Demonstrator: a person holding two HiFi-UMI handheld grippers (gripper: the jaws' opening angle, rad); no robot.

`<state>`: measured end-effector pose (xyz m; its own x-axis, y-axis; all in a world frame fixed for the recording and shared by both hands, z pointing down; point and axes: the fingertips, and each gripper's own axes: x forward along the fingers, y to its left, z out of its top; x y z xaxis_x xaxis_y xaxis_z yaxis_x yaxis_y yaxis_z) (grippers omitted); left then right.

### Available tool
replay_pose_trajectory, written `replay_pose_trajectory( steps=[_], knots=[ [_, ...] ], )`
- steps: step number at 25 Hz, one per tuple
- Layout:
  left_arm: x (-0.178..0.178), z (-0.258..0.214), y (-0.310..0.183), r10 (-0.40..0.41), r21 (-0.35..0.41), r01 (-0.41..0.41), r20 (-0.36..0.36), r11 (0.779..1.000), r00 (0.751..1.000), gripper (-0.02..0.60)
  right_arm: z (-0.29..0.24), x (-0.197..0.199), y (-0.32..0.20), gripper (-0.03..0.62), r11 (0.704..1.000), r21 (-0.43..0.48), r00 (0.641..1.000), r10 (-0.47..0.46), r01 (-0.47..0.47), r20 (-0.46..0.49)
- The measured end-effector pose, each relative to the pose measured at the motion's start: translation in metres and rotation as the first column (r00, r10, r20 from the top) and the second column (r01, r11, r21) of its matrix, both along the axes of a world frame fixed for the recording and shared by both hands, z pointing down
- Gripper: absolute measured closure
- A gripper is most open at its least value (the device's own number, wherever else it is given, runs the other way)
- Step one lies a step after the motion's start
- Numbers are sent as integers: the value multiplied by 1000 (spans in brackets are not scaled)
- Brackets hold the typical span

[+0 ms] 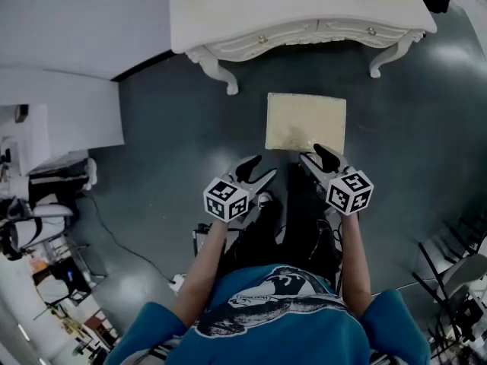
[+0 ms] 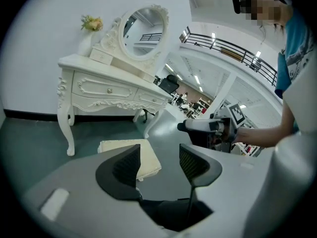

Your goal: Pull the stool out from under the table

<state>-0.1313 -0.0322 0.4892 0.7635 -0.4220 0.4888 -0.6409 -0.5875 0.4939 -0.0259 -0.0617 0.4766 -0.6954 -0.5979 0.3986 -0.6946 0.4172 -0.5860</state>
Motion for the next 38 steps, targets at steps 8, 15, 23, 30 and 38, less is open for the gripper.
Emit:
replay_pose_trajectory(
  steps=[8, 15, 23, 30, 38],
  knots=[
    [-55, -48, 44, 13, 108, -8, -51, 994, 999, 342, -63, -53, 63, 353, 995, 96, 997, 28, -21, -76],
    [-78, -97, 84, 56, 205, -31, -116, 978, 992, 364, -103, -93, 116, 353, 982, 189, 995, 14, 5, -98],
    [-85, -136, 118, 110, 311, -79, -84, 947, 990, 466, -133, -103, 146, 454, 959, 284, 990, 55, -17, -127],
    [-79, -151, 147, 138, 355, -102, -76, 929, 988, 505, -155, -100, 177, 546, 935, 349, 988, 106, -62, -109],
    [-76, -164, 177, 141, 398, -104, -66, 912, 988, 569, -165, -95, 205, 602, 920, 376, 986, 148, -110, -74]
  ],
)
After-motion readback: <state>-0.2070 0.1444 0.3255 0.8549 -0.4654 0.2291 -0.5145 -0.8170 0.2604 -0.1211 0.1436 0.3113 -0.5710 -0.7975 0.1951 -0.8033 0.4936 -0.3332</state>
